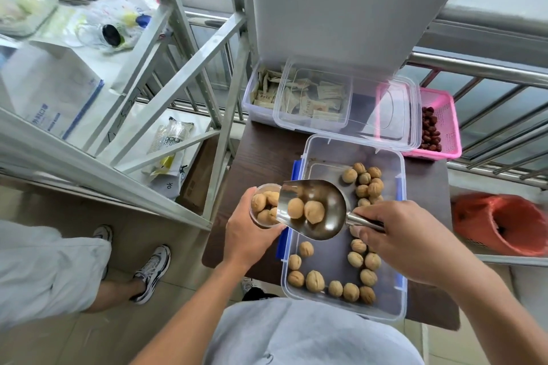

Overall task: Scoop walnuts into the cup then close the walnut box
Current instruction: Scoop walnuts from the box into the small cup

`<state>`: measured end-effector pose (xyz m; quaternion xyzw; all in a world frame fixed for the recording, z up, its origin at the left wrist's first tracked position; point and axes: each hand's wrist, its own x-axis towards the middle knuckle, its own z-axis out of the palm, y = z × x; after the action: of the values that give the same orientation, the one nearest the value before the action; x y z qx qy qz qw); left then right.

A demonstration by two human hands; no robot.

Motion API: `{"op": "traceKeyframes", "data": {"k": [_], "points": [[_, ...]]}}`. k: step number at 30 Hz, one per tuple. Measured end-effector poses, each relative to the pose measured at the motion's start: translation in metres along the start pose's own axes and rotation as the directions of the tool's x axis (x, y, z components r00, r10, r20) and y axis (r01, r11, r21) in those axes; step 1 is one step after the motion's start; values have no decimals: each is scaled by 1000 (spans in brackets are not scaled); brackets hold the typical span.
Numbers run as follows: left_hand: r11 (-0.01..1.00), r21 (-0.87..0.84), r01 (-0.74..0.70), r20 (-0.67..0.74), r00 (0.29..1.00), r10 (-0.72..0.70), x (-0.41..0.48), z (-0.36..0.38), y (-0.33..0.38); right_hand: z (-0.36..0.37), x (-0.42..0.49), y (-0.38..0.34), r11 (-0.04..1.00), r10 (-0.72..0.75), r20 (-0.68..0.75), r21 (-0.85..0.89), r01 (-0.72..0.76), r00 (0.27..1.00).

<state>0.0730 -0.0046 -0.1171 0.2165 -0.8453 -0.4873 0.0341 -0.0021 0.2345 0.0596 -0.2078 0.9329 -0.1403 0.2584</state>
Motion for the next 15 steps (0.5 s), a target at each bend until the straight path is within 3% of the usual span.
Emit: {"op": "traceKeyframes", "data": {"k": [5,10,15], "points": [[1000,-2,-16,4,1000,16,2,1,-6,-3,-4,-9,999,2,-24,-54,-3,1000],[1000,-28,7,-23,1000,-8,3,1,-4,-7,-7,-5,1000,9,-41,26,-8,999],[993,-82,82,-81,993,-88,7,1,-5,-1,-4,22,959,217,-96,205,-194,971]]}}
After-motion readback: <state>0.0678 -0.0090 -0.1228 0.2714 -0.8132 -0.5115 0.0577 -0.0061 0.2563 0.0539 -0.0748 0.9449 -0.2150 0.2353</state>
